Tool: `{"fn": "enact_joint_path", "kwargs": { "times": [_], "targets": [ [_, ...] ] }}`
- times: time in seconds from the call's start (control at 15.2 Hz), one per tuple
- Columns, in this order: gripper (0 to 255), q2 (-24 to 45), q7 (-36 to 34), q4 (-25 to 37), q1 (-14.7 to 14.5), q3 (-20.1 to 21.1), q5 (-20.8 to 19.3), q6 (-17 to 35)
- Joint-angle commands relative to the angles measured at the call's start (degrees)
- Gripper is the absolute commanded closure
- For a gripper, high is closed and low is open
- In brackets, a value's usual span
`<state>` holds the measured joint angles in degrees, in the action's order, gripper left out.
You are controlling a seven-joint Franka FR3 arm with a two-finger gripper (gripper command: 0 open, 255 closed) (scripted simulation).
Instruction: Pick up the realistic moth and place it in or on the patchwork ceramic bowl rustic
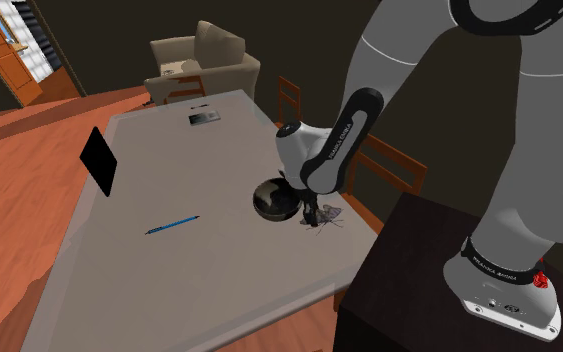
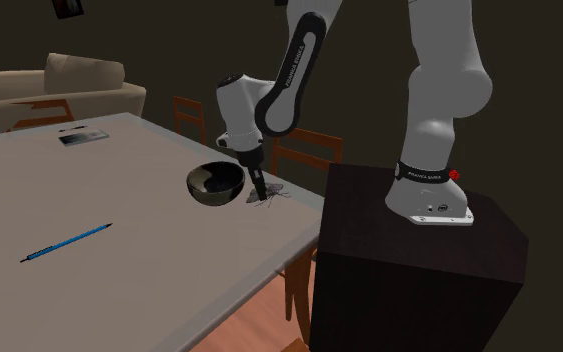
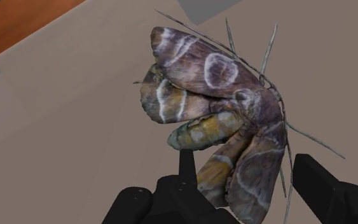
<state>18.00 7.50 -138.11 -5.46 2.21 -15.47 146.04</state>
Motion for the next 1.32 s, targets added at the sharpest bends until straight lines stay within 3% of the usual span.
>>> {"fn": "enact_joint_path", "kwargs": {
  "times": [0.0, 0.33, 1.25],
  "targets": [
    [255, 0.0, 0.0, 0.0, 0.0, 0.0, 0.0, 0.0],
    [255, 0.0, 0.0, 0.0, 0.0, 0.0, 0.0, 0.0],
    [255, -10.5, 3.5, -0.4, 0.6, 1.3, 3.6, -9.9]
  ]
}}
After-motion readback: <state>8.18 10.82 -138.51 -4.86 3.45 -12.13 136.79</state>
